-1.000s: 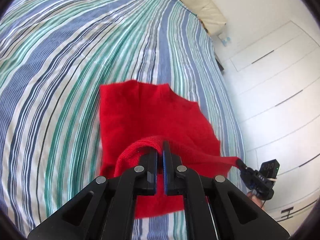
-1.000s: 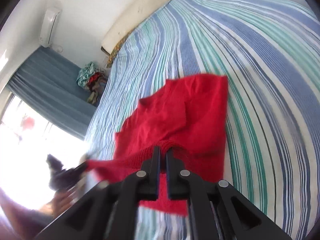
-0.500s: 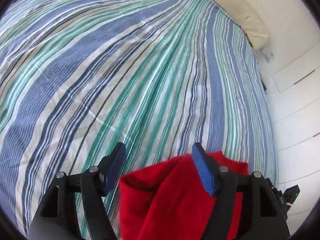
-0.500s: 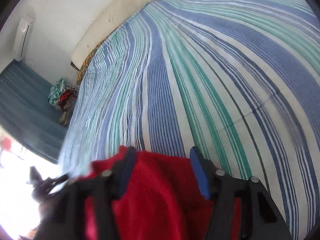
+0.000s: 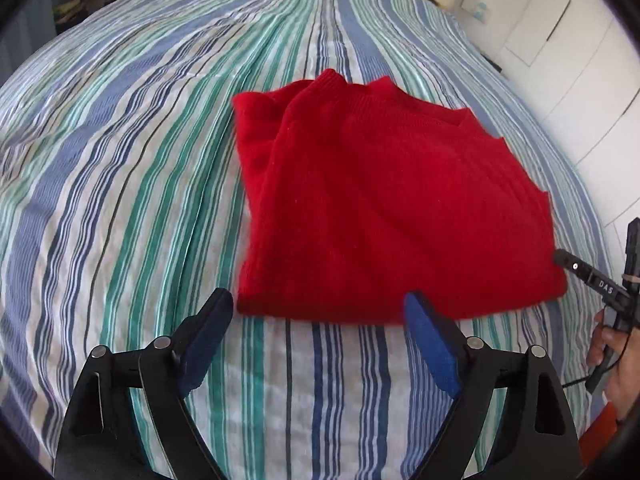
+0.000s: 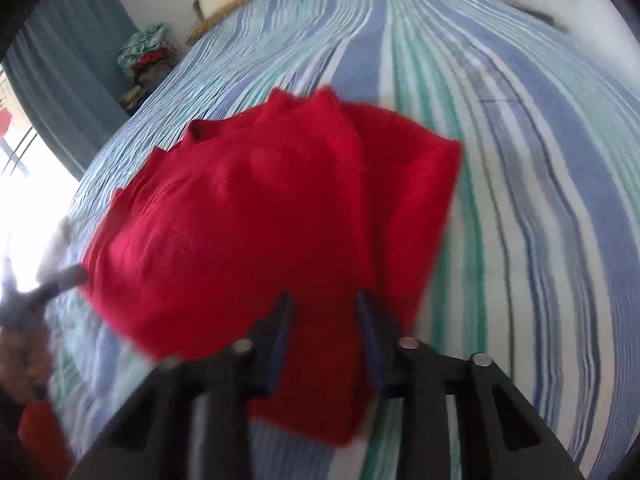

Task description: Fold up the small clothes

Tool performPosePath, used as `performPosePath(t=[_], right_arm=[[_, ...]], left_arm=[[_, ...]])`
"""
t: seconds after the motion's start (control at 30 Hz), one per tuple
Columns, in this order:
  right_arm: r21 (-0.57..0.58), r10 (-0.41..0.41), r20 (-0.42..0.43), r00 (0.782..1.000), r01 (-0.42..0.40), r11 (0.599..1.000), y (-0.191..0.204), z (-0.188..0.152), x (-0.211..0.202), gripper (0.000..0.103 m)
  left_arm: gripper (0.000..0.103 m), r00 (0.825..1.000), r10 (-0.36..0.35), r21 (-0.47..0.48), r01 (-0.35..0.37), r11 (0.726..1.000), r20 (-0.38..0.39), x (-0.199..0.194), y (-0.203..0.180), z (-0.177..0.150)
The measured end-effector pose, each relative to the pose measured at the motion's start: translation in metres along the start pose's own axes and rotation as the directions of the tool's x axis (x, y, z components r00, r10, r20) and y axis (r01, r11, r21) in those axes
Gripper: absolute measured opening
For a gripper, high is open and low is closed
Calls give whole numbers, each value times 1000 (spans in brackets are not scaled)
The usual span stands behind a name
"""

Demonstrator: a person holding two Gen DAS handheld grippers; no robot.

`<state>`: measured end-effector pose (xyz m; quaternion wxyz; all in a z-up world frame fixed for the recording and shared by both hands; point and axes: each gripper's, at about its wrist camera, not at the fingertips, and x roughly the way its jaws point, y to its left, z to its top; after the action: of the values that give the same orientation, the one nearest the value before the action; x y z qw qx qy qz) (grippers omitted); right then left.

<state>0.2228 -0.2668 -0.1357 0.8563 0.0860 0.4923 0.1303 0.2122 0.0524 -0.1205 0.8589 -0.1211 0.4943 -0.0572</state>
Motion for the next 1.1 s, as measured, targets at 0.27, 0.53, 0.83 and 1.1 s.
performPosePath(t=[0.27,0.53,0.83,1.1], right_arm=[[-73,-66,105,992,74,995,27,-60,-83,65],[-73,-111,135,985,122,990,47,-125,-86,76],[-63,-128,79,989,133,989,37,-139,-51,80],[-75,-111,94,989,118,990,38,-144,-45,89]], left_arm=[[95,995,81,-16,-80,997,54,-29,-15,-58],[95,977,190,58,-196,979,97,-29,-27,-77],[96,974,222,57,-225,973,51,-8,-17,-89],[102,970,237,89,-242,966,60,0,-20,-96]])
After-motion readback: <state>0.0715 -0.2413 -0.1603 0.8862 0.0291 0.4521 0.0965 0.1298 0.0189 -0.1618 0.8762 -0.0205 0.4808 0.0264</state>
